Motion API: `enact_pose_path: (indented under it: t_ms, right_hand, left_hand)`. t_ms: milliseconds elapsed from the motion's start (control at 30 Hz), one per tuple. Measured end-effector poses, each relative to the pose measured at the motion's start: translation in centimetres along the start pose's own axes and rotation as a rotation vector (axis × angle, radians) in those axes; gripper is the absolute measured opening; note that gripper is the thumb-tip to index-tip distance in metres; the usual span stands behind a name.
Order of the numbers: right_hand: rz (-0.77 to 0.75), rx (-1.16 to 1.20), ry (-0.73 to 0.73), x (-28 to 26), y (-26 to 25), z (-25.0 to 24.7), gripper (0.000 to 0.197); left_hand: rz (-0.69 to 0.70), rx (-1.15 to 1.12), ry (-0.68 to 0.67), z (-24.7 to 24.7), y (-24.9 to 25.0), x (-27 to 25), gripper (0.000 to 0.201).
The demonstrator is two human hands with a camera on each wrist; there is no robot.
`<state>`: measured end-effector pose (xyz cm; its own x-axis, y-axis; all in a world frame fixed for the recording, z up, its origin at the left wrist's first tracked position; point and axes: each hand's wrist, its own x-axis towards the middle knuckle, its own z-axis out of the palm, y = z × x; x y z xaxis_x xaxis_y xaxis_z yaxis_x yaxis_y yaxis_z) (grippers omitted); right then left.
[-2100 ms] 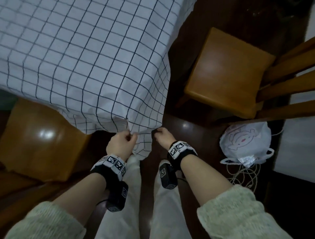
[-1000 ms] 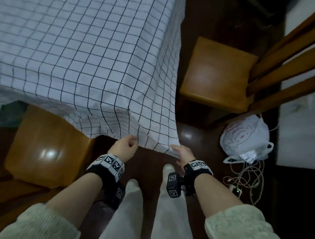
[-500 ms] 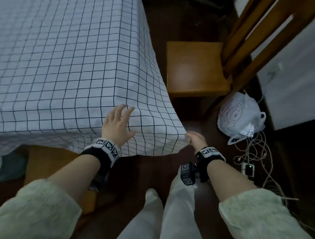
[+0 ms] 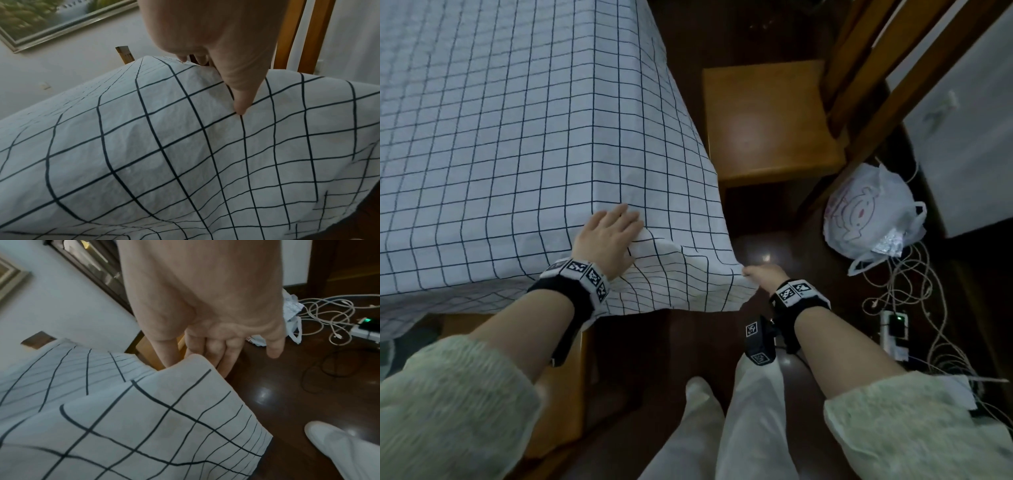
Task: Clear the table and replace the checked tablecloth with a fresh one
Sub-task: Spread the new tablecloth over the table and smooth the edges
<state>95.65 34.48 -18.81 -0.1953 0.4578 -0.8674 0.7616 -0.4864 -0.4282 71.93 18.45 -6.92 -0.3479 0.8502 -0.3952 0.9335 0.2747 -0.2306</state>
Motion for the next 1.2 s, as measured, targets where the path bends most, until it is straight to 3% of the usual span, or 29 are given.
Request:
enact_pose_path:
  t_ms: [100,233,467,600,833,1200]
  right_hand:
    - [-0.024,0.083,-0.025,1.3,0.7,0.2,0.055]
    - [-0.086,0.204,-0.025,2.3,1.9,0.5,0.012]
    - [-0.144,0.471,0.063,1.0,2.1,0.7,0.014]
    - [-0.149,0.508,0.058,1.1,2.4,0.9,0.014]
    - [-0.169,0.509,0.111,1.8,2.7,1.2,0.015]
    - [-0.154,0.389,0.176,3.3,1.3,1.9,0.013]
  left_hand:
    - [0.024,0.017,0.006,0.0,-0.1,0.4,0.073]
    - [0.06,0.016,0.05,0.7,-0.5,0.8,0.083]
    - [0.082,0.008,0.195,1.7,-1.4,1.9,0.067]
    - [0.114,-0.014,0.273,1.7,-1.7,2.2,0.053]
    - [0.147,-0.044,0.346,2.0,-1.7,2.3,0.025]
    - [0.206,-0.053,0.399,2.1,-2.2,2.5,0.002]
